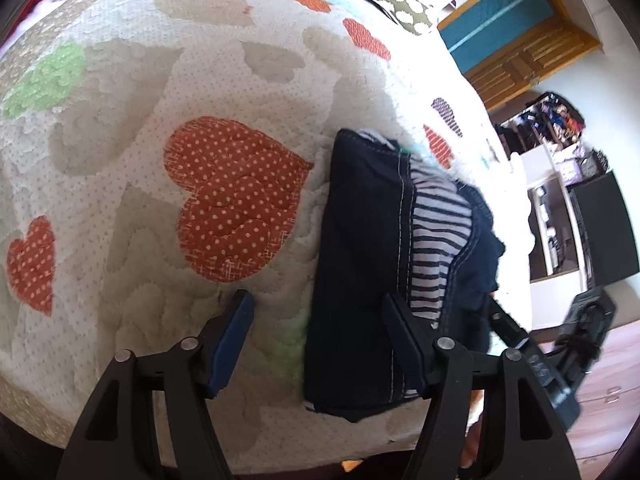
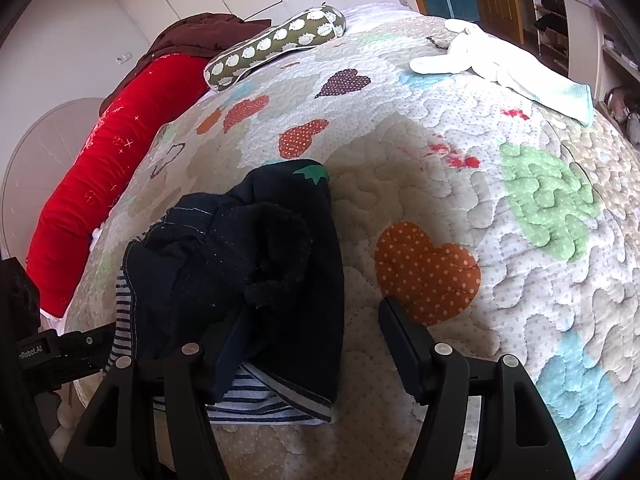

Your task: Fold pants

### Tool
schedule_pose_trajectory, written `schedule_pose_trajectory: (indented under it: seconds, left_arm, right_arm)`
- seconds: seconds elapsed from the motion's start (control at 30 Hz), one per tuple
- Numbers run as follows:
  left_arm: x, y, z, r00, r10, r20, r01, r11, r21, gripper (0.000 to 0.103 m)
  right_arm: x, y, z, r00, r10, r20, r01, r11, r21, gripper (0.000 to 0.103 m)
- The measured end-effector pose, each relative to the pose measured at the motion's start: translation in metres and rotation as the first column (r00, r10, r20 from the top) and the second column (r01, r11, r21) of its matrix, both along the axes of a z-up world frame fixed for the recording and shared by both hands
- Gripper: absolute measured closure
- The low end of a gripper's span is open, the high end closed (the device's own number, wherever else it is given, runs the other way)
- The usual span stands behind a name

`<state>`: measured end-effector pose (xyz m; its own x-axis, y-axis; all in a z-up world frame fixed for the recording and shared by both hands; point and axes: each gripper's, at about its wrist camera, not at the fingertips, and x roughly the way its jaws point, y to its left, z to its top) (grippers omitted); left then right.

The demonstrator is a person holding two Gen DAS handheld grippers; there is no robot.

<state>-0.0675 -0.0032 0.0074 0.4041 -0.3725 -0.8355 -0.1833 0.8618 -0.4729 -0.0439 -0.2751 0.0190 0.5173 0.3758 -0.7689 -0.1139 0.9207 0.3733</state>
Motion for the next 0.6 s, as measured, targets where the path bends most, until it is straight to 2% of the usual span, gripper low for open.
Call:
schedule_pose_trajectory:
  seconds: [0.1,0.17,0.23,0.3,0.37,0.6]
  left_arm:
    - [-0.001,-0.014,0.005,0.998,-0.047,0.043,0.043,0.995,0.093,0.037]
    - [-0.003,-0.024,0.008,0.991,-0.109,0.075,0.098,0.986,0.139,0.068]
    - [-0.004,-0.032,0.008,0.984,-0.156,0.083,0.142,0.978,0.151,0.081]
    - [-0.004,-0.035,0.01,0.984,-0.154,0.086,0.137,0.975,0.174,0.081]
    - [-0.004,-0.034,0.01,0.986,-0.148,0.082,0.132,0.977,0.169,0.081]
    - [0.001,-0.024,0.017,0.988,-0.129,0.082,0.124,0.99,0.065,0.081]
  right_arm:
    - [0.002,0.003,0.001,1.0,-0.004,0.0,0.004,1.0,-0.008,0.032]
    - [0.001,0.005,0.002,1.0,0.007,0.006,-0.007,1.0,-0.015,0.039]
    - [0.002,0.008,0.002,0.999,0.034,0.012,-0.034,0.999,-0.005,0.048]
    - [0.001,0.012,0.003,0.998,0.055,0.012,-0.055,0.998,-0.005,0.058]
    - [0.002,0.016,0.005,0.997,0.071,0.013,-0.071,0.997,-0.007,0.064]
    - [0.007,0.017,0.007,0.997,0.078,0.002,-0.078,0.997,0.012,0.067]
